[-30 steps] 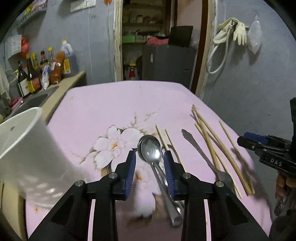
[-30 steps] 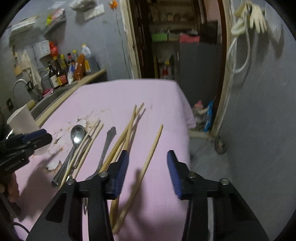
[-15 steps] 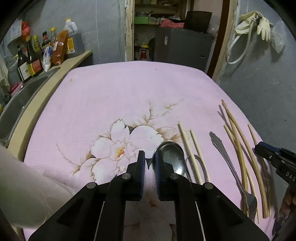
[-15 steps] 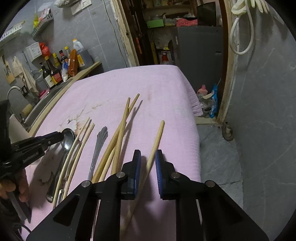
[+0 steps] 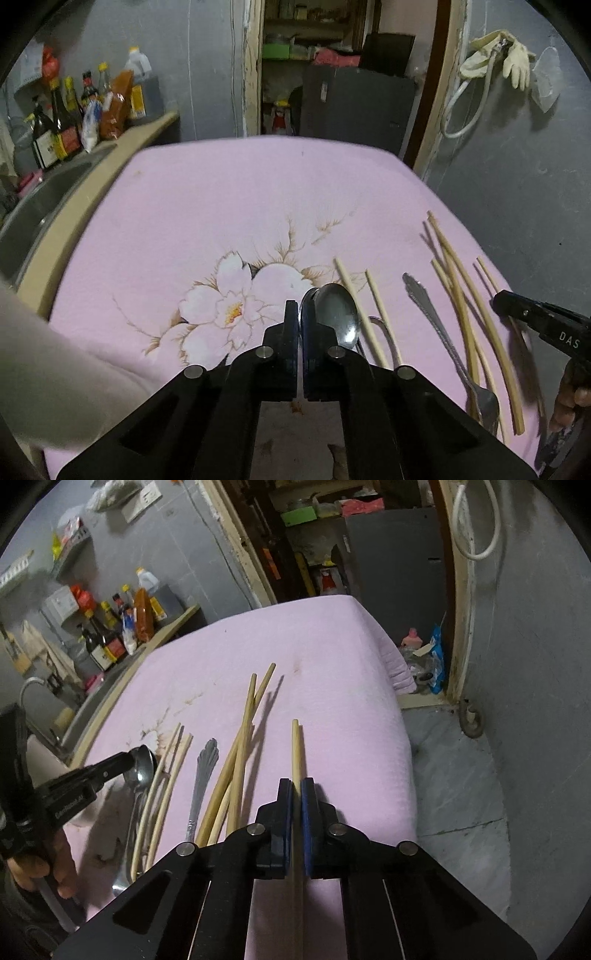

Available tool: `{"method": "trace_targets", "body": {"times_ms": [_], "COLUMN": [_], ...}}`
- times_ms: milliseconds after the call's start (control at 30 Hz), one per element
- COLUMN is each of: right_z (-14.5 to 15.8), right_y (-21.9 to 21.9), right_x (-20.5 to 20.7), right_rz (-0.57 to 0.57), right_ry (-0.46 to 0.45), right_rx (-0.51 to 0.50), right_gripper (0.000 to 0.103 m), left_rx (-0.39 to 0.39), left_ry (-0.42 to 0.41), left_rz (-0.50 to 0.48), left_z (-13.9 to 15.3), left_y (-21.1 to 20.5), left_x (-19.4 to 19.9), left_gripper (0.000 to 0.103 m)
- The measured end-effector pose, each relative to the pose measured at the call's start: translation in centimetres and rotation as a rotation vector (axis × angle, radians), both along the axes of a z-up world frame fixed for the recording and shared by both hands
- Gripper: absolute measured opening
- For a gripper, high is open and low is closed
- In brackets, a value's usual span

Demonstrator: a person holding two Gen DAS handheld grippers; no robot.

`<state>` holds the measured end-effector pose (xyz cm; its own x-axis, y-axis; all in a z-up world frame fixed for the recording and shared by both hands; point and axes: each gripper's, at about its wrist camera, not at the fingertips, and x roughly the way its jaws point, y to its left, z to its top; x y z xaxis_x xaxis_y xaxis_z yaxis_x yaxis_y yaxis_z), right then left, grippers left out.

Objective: Organize utensils
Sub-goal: 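Lift the spoon with the left tool while the right tool carries the chopstick to the white holder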

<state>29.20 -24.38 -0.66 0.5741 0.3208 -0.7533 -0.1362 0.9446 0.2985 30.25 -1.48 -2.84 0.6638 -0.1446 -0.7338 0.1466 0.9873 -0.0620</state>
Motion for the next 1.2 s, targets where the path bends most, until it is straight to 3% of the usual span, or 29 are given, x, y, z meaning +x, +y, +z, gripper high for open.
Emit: {"method": "trace_targets", "body": {"times_ms": [133, 267, 567, 767, 867, 1000, 1200], "right_z": [0.7, 2.6, 8.0, 12.3, 14.3, 16.3, 17.5], "right_y": [0.3, 0.7, 4.9, 9.7, 12.7, 17.1, 22.8], "right_x": [-1.3, -3.5, -9.2, -10.1, -9.3, -7.5, -4.9], "right_rz": [0.005, 0.004, -0.006, 0.059, 0.111, 0.171, 0.239], "right_ry": [-0.048, -0.174, -0.626, -0.918, -0.985, -1.005, -0.978], "right_rx": [0.011, 0.031, -0.007, 0.116, 0.213, 0.34, 0.489], "right_gripper": [0.003, 0.003, 0.003, 0.003, 0.003, 0.003, 0.003], "left_rx": [0.043, 0.058, 0.073, 0.075, 0.103, 0.157, 0.257], "left_ry": [-0.115, -0.25, -0.537, -0.648, -0.703, -0.739, -0.765], "left_rz": [0.015, 0.039, 0.078, 0.129, 0.189, 0.291, 0.46], "left_z": [1.8, 4.1, 10.2, 14.5, 16.5, 18.2, 17.3], "left_y": [-0.4, -0.2, 0.6, 4.6, 7.6, 12.3, 17.7], "left_x": [-2.2, -4.7, -9.4, -10.7, -11.7, -12.2, -12.0], "left_gripper": [0.0, 0.0, 0.0, 0.0, 0.0, 0.0, 0.0]}}
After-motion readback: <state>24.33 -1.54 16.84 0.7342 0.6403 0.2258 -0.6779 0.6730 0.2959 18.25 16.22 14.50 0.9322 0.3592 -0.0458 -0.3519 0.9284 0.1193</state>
